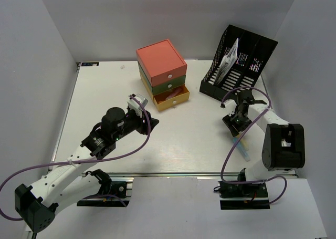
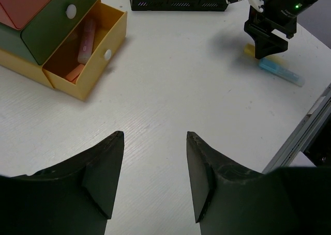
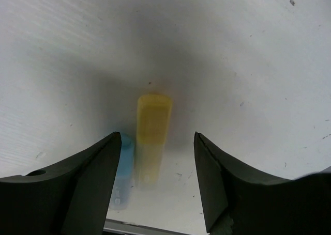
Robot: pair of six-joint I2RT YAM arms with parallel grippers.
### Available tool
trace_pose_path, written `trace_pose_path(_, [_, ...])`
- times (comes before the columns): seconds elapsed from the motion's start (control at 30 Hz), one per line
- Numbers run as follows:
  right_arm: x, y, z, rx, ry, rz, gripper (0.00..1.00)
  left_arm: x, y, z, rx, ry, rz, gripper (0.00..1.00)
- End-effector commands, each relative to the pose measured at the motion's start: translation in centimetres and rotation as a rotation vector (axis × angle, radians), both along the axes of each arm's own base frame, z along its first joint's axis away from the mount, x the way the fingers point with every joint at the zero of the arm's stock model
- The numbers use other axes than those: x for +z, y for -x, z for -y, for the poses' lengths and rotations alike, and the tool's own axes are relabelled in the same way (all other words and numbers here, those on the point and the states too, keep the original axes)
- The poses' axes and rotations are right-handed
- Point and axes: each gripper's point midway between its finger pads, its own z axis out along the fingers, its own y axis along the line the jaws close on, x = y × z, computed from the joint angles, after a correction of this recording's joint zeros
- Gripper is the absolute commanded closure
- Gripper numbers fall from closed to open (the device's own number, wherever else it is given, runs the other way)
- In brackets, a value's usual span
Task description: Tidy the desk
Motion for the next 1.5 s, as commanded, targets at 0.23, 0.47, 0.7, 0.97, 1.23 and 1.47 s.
trace_pose_path(0.23, [-2.3,-0.5,-0.1,0.006,-0.051,-0.028,0.45,0.4,0.1,-0.2,-0.004,-0.004,0.015,0.38])
trace_pose_path(0.47, [-2.6,-0.6,-0.6,0.042,-0.072,-0.027,0.74,0.4,-0.1,-0.4,0.007,-0.006,0.022,0.38])
trace_pose_path(0.7, [2.5,-4.9,-2.8,0.236,-0.202,0.069,0.97,0.3,-0.2,-0.6,0.017,-0.013,0.030,0.38])
trace_pose_path(0.97, [9.2,-8.8,-14.9,0.884,-0.203,0.271,1.00,0.4,-0.6,-1.4,0.054,-0.024,0.073,0.38])
trace_pose_path(1.23, [14.0,-12.2,-27.5,1.291,-0.074,0.636,1.00,-0.3,-1.0,-1.9,0.078,-0.054,0.084,0.38])
trace_pose_path(1.47, [14.6,-15.1,-32.6,1.433,0.067,0.782,1.00,-1.3,-1.3,-1.8,0.082,-0.079,0.068,0.39])
